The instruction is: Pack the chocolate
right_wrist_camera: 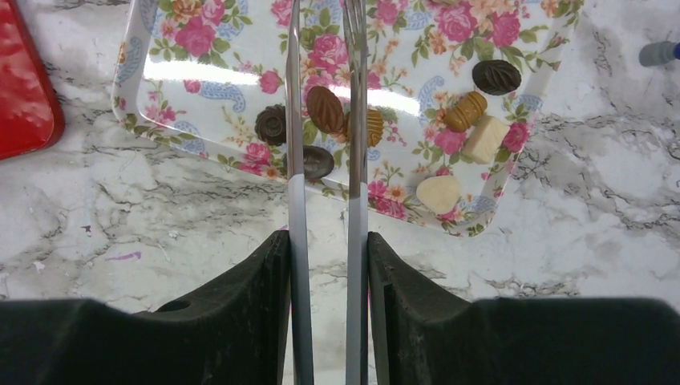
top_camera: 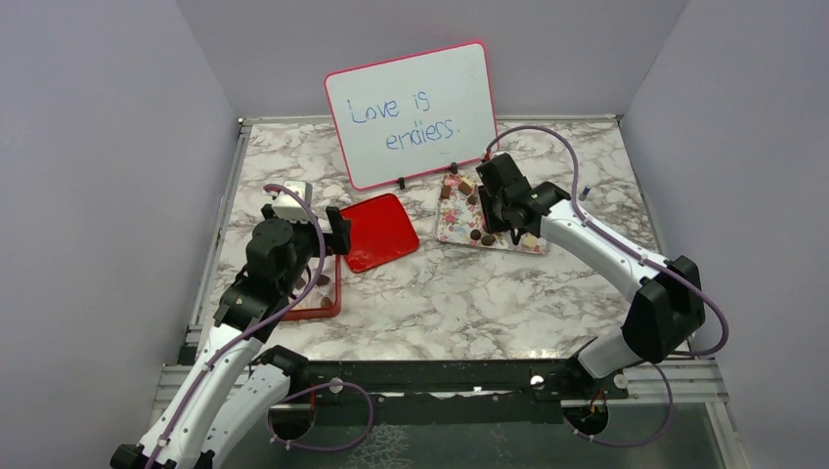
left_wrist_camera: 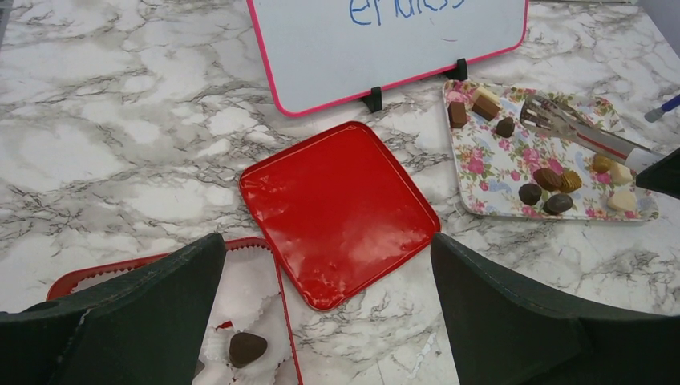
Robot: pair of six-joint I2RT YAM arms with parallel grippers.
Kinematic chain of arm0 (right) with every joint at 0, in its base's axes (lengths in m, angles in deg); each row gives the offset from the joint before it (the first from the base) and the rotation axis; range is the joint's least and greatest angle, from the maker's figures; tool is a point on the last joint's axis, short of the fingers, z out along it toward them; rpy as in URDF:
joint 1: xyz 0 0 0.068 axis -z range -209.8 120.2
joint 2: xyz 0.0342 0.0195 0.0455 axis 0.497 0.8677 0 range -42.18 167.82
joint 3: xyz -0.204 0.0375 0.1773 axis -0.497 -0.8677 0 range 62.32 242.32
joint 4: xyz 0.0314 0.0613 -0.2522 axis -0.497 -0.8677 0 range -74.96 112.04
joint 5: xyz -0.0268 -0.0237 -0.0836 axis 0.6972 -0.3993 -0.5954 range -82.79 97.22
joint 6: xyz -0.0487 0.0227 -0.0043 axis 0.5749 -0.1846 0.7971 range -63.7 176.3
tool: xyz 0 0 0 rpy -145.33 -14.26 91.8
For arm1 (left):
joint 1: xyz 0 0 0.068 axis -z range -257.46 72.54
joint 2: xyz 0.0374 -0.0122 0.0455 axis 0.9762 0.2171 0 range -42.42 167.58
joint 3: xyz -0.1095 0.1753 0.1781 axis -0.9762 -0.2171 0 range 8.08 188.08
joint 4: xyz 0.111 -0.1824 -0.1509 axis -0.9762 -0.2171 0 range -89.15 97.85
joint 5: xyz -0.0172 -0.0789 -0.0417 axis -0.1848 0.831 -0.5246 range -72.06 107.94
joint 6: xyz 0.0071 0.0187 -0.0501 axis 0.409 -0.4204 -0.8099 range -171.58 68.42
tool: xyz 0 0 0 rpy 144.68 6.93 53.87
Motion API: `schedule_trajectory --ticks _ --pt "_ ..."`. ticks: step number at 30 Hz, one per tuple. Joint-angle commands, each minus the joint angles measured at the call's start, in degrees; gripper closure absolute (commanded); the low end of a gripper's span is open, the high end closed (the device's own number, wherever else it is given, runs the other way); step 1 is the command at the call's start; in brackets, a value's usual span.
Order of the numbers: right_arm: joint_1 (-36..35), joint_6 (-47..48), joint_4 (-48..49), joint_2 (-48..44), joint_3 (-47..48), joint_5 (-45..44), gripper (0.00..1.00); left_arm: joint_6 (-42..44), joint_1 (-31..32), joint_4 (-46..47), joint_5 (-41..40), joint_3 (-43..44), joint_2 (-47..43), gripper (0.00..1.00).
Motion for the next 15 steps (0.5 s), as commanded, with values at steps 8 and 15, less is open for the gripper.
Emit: schedule_trajectory --ticks 8,15 --pt "0.3 2.1 4.1 5.0 1.2 4.7 0.59 1.3 0.2 1.8 1.2 -0.7 -0.8 0.01" --pt "0.3 2.5 4.4 7.7 2.1 3.4 0.58 1.4 0.3 1.8 1.1 -0.6 -1.0 0.01"
